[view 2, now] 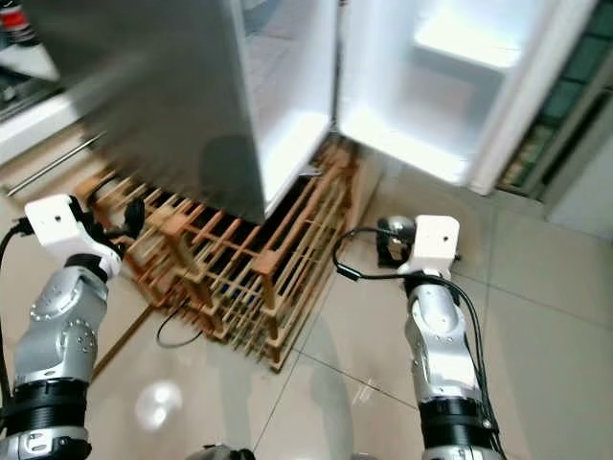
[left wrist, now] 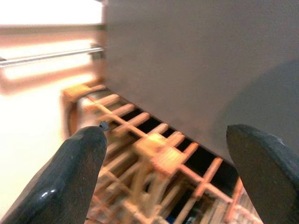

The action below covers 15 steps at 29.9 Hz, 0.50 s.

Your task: Restocking fridge

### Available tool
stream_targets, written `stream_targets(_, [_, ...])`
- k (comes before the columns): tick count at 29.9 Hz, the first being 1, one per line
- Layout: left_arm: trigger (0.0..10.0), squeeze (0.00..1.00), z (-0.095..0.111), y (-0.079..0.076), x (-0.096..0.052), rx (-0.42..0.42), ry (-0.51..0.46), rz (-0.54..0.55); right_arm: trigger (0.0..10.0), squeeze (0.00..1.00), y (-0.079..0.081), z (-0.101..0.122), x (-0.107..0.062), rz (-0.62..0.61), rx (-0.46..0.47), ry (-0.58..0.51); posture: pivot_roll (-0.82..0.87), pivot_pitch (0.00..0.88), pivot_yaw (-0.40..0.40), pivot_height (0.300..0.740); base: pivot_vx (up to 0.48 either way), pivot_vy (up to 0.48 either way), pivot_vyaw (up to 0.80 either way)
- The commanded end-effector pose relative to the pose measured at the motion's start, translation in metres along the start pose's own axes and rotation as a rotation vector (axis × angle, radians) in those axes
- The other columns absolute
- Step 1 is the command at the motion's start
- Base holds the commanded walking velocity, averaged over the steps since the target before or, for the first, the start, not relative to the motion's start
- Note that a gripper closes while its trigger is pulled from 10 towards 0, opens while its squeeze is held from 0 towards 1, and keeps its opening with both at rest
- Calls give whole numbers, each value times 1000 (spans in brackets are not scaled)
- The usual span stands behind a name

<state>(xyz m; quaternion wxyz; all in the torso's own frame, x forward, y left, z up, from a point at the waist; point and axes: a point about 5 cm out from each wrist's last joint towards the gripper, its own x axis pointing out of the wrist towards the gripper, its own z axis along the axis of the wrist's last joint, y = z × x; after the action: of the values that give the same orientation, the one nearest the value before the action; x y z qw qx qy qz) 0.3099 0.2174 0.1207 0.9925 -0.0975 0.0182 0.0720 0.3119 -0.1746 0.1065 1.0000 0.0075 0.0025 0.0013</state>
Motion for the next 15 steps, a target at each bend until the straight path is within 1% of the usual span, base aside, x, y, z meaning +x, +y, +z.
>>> stream_targets(1, [10000,0,15,-23,2,60,-61,-62,10000,0,12,-4,4,48,27,18,-43,0,48,740,0,0,506])
stream_targets(3, [10000,0,18,-38,3,90,-79,-93,10000,0,26,0,10,97,38,6,-45,0,50,740,0,0,500])
stream_targets(4, [10000,0,18,-38,3,90,-79,-93,10000,0,26,0,10,97,38,6,-45,0,50,740,0,0,494])
stream_targets(5, [10000,0,20,-43,3,86,-84,-98,10000,0,31,2,13,114,49,-7,-54,0,62,740,0,0,494])
stream_targets(8, [10000,0,16,-40,3,83,-77,-101,10000,0,37,6,16,132,62,-23,-46,0,47,740,0,0,481])
stream_targets(10, [10000,0,13,-34,3,91,-62,-65,10000,0,33,5,17,122,70,-20,-32,0,42,740,0,0,472])
stream_targets(12, [10000,0,8,-25,1,106,-23,-8,10000,0,23,2,16,93,69,-12,-16,0,28,740,0,0,469])
stream_targets(14, [10000,0,-4,-22,-7,129,23,5,10000,0,11,-2,16,56,70,2,-15,0,20,740,0,0,472])
stream_targets(15, [10000,0,-9,-23,-11,124,39,2,10000,0,7,-4,15,42,67,8,-17,0,20,740,0,0,469])
